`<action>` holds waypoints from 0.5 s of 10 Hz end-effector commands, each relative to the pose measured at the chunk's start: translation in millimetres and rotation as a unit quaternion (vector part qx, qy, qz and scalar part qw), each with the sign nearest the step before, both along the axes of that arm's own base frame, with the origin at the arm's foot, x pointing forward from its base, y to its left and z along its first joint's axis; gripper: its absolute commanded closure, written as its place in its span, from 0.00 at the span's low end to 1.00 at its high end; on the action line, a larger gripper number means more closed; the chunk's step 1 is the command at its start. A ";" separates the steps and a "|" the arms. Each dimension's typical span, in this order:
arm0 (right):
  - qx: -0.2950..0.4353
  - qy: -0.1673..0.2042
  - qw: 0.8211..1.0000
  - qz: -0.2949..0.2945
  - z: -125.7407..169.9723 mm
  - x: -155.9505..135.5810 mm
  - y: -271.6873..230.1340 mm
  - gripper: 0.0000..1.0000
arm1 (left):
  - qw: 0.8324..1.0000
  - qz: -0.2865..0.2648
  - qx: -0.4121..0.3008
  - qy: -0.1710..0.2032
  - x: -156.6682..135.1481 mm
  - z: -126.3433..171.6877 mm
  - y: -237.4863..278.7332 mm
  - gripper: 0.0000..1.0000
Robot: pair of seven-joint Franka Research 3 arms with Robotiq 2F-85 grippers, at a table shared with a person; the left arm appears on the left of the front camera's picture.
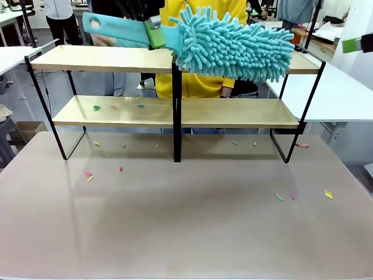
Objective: Clean the shelves.
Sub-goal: Clean a randomly selected level of the Shelf with the Duster.
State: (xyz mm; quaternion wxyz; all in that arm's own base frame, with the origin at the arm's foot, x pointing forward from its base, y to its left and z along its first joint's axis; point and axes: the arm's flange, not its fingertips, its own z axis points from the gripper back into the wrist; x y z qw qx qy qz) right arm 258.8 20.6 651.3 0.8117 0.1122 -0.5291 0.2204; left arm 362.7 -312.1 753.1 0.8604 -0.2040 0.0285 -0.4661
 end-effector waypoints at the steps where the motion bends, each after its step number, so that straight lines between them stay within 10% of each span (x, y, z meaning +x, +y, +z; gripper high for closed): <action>1: 0.004 -0.001 1.000 0.003 -0.7 1.4 -0.3 0.00 | 1.000 -0.007 -0.016 -0.008 -5.1 -5.9 7.4 0.88; 5: 0.004 -0.001 1.000 0.003 -0.7 1.4 -0.3 0.00 | 0.999 0.032 -0.038 -0.019 -6.2 1.9 35.6 0.88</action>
